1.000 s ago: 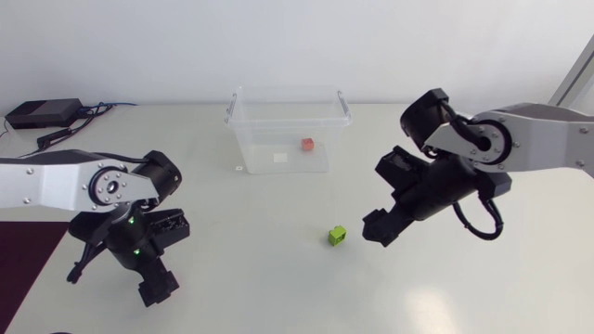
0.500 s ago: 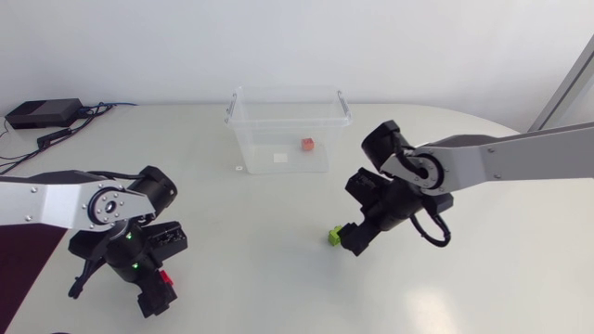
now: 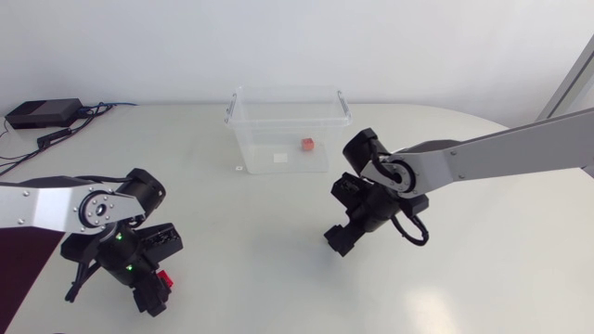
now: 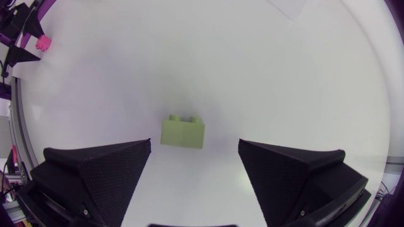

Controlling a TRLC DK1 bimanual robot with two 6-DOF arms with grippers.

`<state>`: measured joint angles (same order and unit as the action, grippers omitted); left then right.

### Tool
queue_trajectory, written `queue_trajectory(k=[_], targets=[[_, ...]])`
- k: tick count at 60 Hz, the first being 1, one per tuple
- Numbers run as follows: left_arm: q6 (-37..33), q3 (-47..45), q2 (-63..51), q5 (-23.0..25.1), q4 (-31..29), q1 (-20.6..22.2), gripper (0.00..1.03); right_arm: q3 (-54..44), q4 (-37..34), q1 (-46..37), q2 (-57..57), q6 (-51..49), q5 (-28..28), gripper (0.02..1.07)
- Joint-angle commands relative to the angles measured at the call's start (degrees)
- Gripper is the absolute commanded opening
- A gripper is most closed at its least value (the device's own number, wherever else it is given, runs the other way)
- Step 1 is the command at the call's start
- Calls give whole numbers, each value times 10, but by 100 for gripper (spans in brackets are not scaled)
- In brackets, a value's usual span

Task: Place the duplo bricks in the container

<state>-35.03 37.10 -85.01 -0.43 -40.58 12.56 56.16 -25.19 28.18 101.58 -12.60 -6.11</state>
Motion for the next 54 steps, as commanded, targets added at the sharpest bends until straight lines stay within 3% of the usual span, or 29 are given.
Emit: queue_trajectory(k=[1,54], targets=[[-18,-12,7,9,1,-8,50,11,7,9,19,16,4,102],[-36,-27,20,46,33,-46,42,18,19,28,28,23,19,102]])
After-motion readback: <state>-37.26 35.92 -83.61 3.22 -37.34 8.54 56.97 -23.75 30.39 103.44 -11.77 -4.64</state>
